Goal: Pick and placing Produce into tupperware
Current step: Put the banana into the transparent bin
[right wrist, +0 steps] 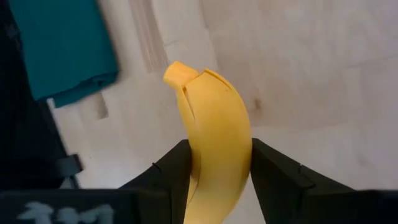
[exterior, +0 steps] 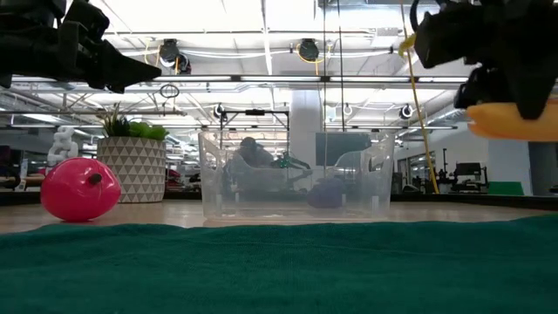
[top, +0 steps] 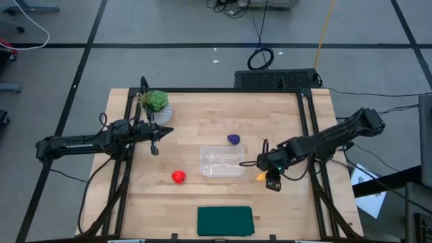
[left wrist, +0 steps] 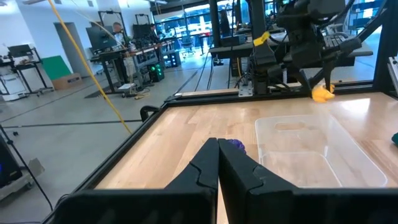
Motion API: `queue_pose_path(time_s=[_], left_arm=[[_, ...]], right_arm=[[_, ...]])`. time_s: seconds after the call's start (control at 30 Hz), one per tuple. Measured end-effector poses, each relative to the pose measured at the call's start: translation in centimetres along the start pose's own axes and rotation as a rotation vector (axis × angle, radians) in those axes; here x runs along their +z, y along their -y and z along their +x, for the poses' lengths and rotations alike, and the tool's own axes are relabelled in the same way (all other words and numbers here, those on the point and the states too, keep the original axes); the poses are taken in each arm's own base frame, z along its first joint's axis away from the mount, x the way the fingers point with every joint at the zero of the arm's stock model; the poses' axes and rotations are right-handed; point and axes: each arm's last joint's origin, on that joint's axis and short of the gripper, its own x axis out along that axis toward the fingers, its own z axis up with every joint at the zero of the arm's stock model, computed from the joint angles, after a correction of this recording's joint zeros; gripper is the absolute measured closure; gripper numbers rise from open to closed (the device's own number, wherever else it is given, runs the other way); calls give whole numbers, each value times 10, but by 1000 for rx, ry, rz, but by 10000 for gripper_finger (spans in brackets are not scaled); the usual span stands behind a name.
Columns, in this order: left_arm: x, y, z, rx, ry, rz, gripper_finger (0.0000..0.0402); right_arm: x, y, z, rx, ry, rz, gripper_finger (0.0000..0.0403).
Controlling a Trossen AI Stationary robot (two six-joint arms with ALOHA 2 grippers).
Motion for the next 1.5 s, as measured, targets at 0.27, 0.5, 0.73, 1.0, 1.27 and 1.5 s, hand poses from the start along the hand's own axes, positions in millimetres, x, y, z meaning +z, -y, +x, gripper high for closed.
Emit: queue_pose_path(time_s=[0.27,0.5,0.73,1.0,1.27,1.5], left_arm=[[0,0,0,0,-2,0,396],[0,0,0,0,-2,0,396],[0,0,0,0,-2,0,396],[0,0,0,0,-3,0,396],[0,0,0,0,-5,0,396],[-1,0,0,-1,-9,0,396]], right_arm=[[3,-6,-22,-88,1,-13,266],[12,-11,-37,-97,55,-46,266],[20,-9,-46,-90,90,-99,266],[27,-1,-50,-113,137,-142,266],[30,1,-66,-85,263,-198,266],[30,2,-78,-100,357,-216,266]])
